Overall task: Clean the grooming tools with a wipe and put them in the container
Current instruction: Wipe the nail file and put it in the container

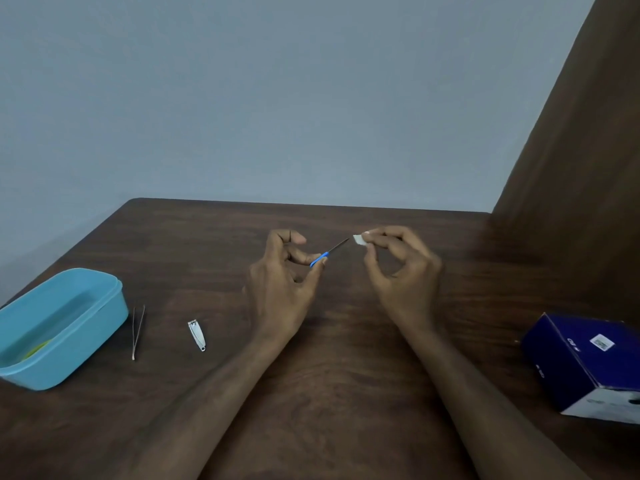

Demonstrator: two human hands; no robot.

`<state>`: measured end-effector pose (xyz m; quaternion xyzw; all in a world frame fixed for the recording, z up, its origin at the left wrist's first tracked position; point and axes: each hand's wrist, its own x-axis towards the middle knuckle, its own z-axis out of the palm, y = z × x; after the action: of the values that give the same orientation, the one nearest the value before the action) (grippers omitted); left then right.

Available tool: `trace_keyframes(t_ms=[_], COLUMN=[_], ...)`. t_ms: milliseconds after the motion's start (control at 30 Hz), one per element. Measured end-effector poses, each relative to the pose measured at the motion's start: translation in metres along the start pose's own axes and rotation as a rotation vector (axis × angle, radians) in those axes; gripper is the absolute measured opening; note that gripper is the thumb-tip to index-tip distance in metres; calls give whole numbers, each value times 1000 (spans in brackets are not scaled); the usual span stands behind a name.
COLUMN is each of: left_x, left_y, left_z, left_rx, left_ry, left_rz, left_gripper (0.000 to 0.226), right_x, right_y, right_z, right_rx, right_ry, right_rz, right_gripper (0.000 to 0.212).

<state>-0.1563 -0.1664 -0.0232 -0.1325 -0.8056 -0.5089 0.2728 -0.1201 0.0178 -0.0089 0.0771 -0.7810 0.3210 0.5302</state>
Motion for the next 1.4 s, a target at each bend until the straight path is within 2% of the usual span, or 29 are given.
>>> trace_keyframes(t_ms=[133, 200, 433, 500, 600, 700, 800, 900, 1033, 1167, 1400], left_x=[-4, -4, -5, -4, -2, 2, 3, 2, 1, 0, 1], left_y=[2, 3, 1, 0, 2, 3, 2, 1, 1, 0, -3], left_z=[-1, -1, 4, 5, 4, 4, 3, 2, 2, 1, 0], left_rx=[75, 71, -91, -117, -194, -262, -268, -223, -113, -42, -43], left_ry=[-37, -39, -42, -34, 0, 14, -4, -91, -171, -186, -220], left_rz=[33, 36, 32, 28, -20, -78, -67, -24, 28, 20, -26], left_gripper=[51, 56, 55, 52, 45, 36, 29, 20, 8, 8, 7], right_x=[-9, -10, -1, 0, -1, -3, -5, -7, -8, -6, -10], right_y=[-22, -19, 15, 22, 25, 7, -22, -29, -23, -19, -14], right_z=[11, 15, 7, 5, 9, 22, 30, 32, 34, 30, 31], right_rx=[140, 141, -54, -119, -55, 437, 871, 1018, 814, 798, 681], right_ry=[-227, -284, -167, -96, -10, 0, -14, -32, -32, 30, -75], right_rz=[-189, -233, -139, -8, 355, 797, 984, 1011, 885, 846, 858], right_gripper=[17, 15, 17, 18, 15, 13, 16, 16, 10, 8, 4])
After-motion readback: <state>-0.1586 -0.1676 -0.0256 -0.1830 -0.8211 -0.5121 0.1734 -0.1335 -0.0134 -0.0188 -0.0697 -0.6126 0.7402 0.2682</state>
